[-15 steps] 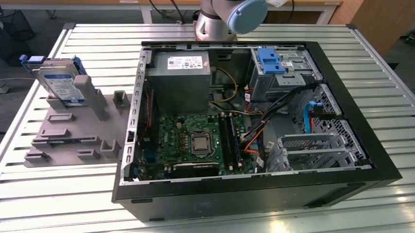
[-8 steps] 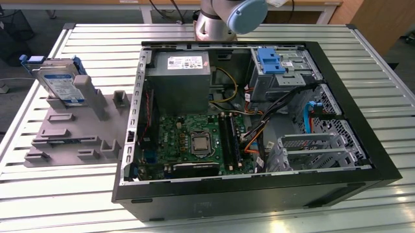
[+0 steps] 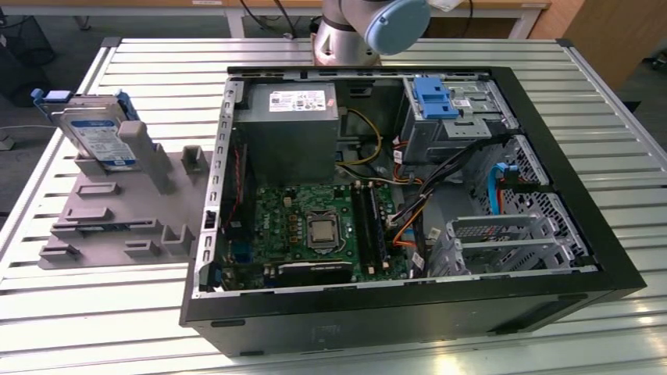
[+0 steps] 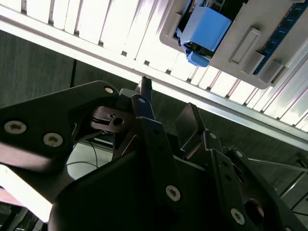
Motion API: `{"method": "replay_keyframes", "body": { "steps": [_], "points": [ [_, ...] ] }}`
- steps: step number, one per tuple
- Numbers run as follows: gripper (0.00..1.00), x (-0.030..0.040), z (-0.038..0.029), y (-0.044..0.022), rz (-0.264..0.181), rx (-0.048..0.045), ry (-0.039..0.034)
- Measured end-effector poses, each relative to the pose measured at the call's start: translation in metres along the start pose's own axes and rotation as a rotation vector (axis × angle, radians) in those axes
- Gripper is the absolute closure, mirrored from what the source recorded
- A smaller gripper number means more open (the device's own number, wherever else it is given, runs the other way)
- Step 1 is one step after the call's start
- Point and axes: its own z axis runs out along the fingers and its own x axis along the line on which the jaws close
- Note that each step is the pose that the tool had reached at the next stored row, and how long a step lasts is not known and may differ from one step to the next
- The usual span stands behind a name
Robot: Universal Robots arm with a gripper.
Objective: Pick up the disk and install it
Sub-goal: 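Pick up the disk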
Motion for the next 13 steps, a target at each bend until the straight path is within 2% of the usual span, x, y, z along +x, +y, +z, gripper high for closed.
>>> {"method": "replay_keyframes", "body": {
  "steps": [3,8,13],
  "points": [
    [0.53,-0.0002,-0.0001,-0.002,0.0,-0.0001,0.0001],
    [0.53,-0.0024,-0.0001,-0.0185,0.0,0.0,0.0],
    [0.53,0.0014,0.0002,-0.0215,0.0,0.0,0.0]
  ]
}}
